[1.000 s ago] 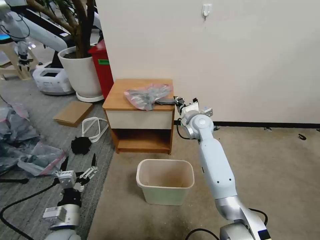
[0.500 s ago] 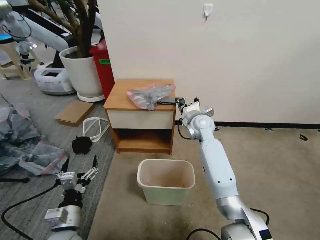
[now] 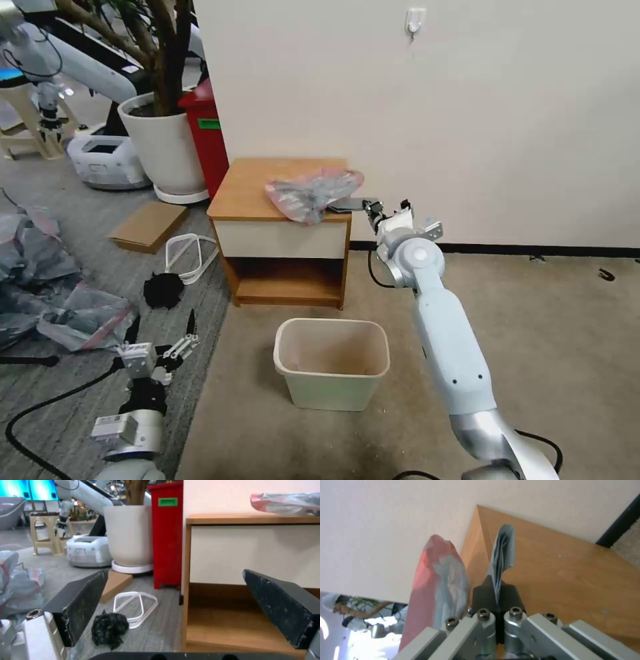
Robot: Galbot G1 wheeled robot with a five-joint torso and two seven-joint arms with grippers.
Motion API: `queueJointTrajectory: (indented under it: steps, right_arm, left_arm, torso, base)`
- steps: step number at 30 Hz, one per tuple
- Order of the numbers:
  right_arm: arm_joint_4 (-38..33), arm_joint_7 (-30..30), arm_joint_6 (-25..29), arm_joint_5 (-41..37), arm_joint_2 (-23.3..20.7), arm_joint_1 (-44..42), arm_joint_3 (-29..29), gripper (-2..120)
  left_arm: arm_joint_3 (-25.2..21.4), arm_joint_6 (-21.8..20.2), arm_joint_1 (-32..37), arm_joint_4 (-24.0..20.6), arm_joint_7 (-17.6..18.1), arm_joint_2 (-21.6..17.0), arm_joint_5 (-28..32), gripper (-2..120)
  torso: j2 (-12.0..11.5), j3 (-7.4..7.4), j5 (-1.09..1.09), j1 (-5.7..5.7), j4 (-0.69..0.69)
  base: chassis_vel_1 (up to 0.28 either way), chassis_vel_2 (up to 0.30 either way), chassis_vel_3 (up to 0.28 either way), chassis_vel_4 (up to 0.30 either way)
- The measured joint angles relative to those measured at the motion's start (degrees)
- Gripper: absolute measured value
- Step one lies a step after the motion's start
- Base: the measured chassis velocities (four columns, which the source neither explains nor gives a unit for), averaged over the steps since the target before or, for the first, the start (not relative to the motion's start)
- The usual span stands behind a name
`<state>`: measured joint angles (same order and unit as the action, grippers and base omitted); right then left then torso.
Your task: Pick up the garbage bag from the table and place it over the trash can.
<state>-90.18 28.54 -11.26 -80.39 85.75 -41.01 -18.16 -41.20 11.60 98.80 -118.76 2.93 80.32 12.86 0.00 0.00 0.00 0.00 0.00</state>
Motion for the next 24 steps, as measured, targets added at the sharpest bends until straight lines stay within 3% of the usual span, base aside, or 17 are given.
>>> queueJointTrajectory:
  steps: [24]
  right_arm:
    - [-17.2, 2.0, -0.6, 4.9, -8.5, -13.4, 7.9, 0]
  left_arm:
    - [-0.7, 0.0, 0.4, -0.5, 0.0, -1.4, 0.5, 100]
  torso:
    - [0.0, 0.0, 0.0, 0.0, 0.01]
  base:
    - [0.0, 0.0, 0.0, 0.0]
